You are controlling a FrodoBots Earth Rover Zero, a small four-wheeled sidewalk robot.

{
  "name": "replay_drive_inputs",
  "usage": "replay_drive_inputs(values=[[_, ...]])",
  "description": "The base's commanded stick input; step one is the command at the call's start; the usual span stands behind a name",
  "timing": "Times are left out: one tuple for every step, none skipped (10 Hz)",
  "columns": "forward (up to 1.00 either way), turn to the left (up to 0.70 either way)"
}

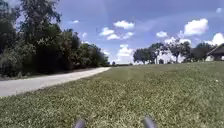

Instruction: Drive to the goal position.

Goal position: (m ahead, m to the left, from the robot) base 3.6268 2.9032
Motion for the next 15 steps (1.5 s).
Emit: replay_drive_inputs(values=[[0.0, 0.0], [0.0, 0.0], [0.0, 0.0], [0.0, 0.0], [0.15, 0.0], [0.65, 0.0], [0.7, 0.0], [0.7, 0.0], [0.7, 0.0], [0.7, 0.0], [0.7, 0.0], [0.7, 0.0], [0.7, 0.35], [0.7, 0.35], [0.7, 0.35]])
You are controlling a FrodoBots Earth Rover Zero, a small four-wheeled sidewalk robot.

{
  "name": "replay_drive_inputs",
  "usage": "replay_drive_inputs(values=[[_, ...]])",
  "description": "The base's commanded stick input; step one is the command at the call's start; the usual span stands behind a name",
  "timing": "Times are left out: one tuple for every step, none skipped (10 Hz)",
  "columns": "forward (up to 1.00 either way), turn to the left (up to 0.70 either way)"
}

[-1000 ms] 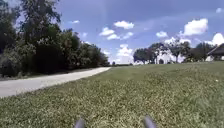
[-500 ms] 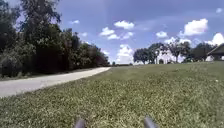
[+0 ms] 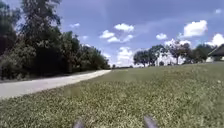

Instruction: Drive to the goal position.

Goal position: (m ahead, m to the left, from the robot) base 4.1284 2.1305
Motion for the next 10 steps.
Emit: replay_drive_inputs(values=[[0.7, 0.35], [0.7, 0.35], [0.7, 0.35], [0.7, 0.35], [0.7, 0.35], [0.7, 0.35], [0.7, 0.35], [0.7, 0.35], [0.7, 0.35], [0.7, 0.35]])
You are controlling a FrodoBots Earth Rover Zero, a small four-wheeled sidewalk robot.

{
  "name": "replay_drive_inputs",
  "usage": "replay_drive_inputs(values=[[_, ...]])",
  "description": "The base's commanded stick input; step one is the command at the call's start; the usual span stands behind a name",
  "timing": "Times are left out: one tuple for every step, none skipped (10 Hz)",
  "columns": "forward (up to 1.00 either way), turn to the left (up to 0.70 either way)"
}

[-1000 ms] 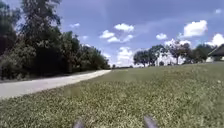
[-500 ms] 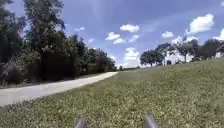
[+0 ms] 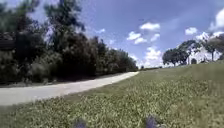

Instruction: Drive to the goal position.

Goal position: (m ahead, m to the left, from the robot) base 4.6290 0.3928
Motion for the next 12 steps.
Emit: replay_drive_inputs(values=[[0.7, 0.35], [0.7, 0.0], [0.7, 0.0], [0.7, 0.0], [0.7, 0.0], [0.7, 0.0], [0.7, 0.0], [0.7, 0.0], [0.7, 0.0], [0.7, 0.0], [0.7, 0.0], [0.7, 0.0]])
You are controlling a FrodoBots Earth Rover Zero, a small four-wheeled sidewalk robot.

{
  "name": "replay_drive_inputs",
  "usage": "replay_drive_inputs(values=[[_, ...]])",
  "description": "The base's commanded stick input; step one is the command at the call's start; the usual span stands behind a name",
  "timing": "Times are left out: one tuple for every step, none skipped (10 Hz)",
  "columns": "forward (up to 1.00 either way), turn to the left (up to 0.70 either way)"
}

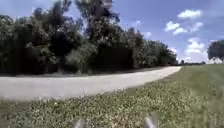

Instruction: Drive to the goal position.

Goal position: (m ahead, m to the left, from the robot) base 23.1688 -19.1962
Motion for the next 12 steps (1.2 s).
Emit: replay_drive_inputs(values=[[0.7, 0.0], [0.7, 0.0], [0.7, 0.0], [0.7, 0.0], [0.7, 0.0], [0.7, 0.0], [0.7, 0.0], [0.7, 0.0], [0.7, -0.11], [0.7, -0.3], [0.7, -0.35], [0.7, -0.35]])
